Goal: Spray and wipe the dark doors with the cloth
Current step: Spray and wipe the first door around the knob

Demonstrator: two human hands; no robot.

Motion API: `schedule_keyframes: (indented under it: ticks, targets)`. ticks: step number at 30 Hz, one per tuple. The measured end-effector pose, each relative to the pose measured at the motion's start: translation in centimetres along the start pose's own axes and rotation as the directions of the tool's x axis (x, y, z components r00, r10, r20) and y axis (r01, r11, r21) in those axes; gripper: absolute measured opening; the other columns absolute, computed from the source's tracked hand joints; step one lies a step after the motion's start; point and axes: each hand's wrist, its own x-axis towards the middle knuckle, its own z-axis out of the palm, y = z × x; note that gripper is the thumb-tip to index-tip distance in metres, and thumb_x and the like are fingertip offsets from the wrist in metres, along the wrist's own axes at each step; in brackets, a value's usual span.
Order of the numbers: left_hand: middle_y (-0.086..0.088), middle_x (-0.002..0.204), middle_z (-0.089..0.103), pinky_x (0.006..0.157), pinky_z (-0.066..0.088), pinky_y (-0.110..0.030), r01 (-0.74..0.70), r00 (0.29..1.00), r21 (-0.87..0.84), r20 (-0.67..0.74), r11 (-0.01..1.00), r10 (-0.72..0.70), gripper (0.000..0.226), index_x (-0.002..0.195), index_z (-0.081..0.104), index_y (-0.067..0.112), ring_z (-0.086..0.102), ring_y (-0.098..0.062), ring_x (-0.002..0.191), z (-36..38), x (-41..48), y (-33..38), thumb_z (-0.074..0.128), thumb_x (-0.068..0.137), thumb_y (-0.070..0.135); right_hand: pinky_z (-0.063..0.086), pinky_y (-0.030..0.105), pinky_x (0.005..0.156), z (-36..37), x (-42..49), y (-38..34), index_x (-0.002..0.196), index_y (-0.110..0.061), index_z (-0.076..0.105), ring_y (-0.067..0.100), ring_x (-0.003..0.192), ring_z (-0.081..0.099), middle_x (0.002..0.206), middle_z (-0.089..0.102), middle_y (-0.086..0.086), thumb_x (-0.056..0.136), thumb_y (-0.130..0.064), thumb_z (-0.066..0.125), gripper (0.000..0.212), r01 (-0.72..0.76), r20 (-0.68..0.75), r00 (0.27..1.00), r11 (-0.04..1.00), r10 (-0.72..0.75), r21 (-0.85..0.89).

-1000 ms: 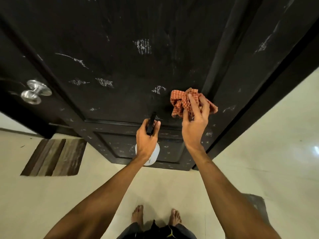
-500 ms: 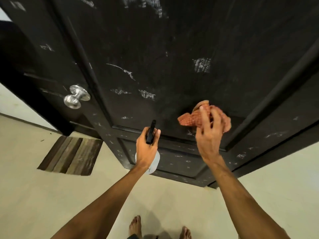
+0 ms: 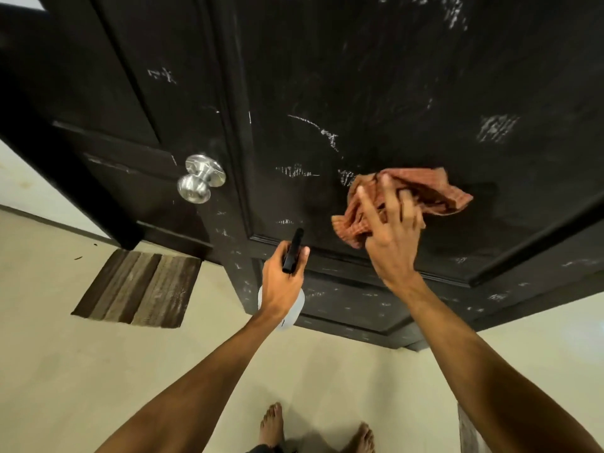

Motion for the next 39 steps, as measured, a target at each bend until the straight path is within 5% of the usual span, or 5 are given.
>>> schedule_keyframes:
  ticks: [5,20,24,31,39]
  targets:
    - [0.015,0.071,0.063,0.069,0.053,-0.027,0.007,1.000,-0.033,-0.004,0.999,-0.007,0.015,0.097,0.063,0.025,0.063,-0.010,0.069,-2.6,0.5,-0.3,0.064,0.099,0.039,0.049,0.043,0.066,-0.6,3.0,0.1,0.160,-0.027,0.032,0.033,0.078,0.056,0.101,0.067,0.015,0.081,0.003,0.051,0.086,0.087,0.204,0.975,0.995,-0.093,0.040]
    - [0.019,0.077,0.066,0.076,0.054,-0.028,-0.012,0.995,-0.022,-0.099,1.000,0.010,0.010,0.100,0.062,0.026,0.066,-0.008,0.078,-7.6,0.6,-0.6,0.065,0.101,0.035,0.034,0.046,0.110,0.5,6.3,-7.7,0.155,-0.013,0.040,0.032,0.144,0.036,0.166,0.026,0.008,0.083,0.006,0.044,0.075,0.238,0.166,0.955,0.969,-0.245,0.061]
    - [0.005,0.085,0.069,0.076,0.060,-0.054,0.015,0.995,-0.044,-0.097,0.999,-0.019,0.008,0.102,0.062,0.039,0.069,-0.024,0.083,-8.3,-0.1,-1.4,0.065,0.098,0.045,0.043,0.043,0.103,2.9,-0.5,-8.4,0.141,-0.018,0.058,0.030,0.136,0.046,0.155,0.046,0.009,0.080,-0.011,0.065,0.062,0.603,0.551,0.604,0.782,-0.576,0.156]
    - [0.017,0.076,0.064,0.071,0.058,-0.042,0.033,0.999,-0.043,-0.008,0.999,-0.033,0.009,0.103,0.063,0.026,0.066,-0.010,0.073,-11.2,1.5,-3.0,0.065,0.100,0.033,0.037,0.047,0.083,3.5,2.7,-12.2,0.128,-0.022,0.067,0.034,0.107,0.041,0.128,0.043,0.013,0.075,-0.005,0.056,0.056,0.080,0.206,0.972,0.982,-0.115,0.171]
    - [0.019,0.077,0.065,0.063,0.055,-0.032,0.033,0.998,-0.003,0.050,0.999,-0.033,0.013,0.109,0.063,0.025,0.067,-0.015,0.073,-16.5,4.9,-5.2,0.067,0.099,0.033,0.051,0.041,0.092,6.1,1.1,-22.9,0.098,-0.019,0.074,0.028,0.103,0.056,0.102,0.058,-0.005,0.067,0.009,0.063,0.043,-0.802,0.432,0.544,0.296,0.719,0.519]
